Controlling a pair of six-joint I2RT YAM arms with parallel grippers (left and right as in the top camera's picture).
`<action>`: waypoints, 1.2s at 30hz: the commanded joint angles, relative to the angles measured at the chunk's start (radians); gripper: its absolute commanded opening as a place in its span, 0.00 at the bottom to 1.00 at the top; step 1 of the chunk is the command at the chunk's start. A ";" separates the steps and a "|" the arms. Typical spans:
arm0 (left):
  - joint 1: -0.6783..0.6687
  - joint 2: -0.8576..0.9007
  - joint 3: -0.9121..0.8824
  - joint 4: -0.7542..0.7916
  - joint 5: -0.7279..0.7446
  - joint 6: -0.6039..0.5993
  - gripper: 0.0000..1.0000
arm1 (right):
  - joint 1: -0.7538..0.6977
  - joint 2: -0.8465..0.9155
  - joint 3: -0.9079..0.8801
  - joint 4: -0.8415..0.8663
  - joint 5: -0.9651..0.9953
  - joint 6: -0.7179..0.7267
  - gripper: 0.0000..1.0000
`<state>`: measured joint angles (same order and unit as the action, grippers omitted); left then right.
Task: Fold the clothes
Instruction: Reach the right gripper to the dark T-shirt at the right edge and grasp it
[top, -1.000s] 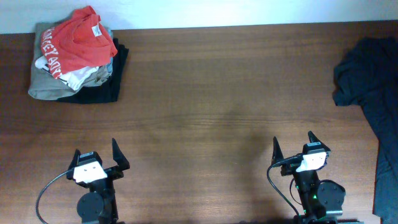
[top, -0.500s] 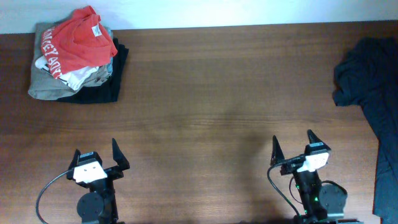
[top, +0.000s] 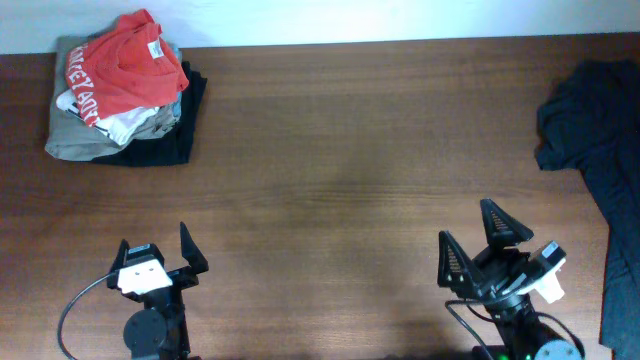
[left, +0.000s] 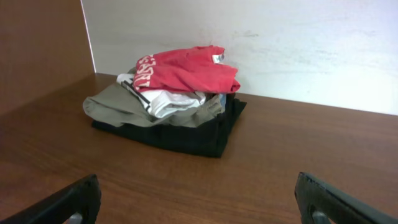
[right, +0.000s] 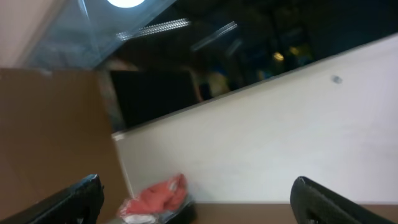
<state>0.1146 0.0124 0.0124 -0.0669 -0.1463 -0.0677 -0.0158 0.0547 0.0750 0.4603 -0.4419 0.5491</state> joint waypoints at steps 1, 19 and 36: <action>0.006 -0.007 -0.003 -0.002 0.008 0.019 0.99 | 0.009 0.148 0.170 -0.063 0.085 -0.136 0.99; 0.006 -0.007 -0.003 -0.002 0.008 0.019 0.99 | -0.224 1.774 1.733 -1.350 0.695 -0.602 0.99; 0.006 -0.007 -0.003 -0.002 0.008 0.019 0.99 | -0.457 2.197 1.771 -1.228 0.529 -0.842 0.96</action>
<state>0.1146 0.0109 0.0124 -0.0673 -0.1459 -0.0677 -0.4686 2.1994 1.8206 -0.7830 0.1684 -0.2115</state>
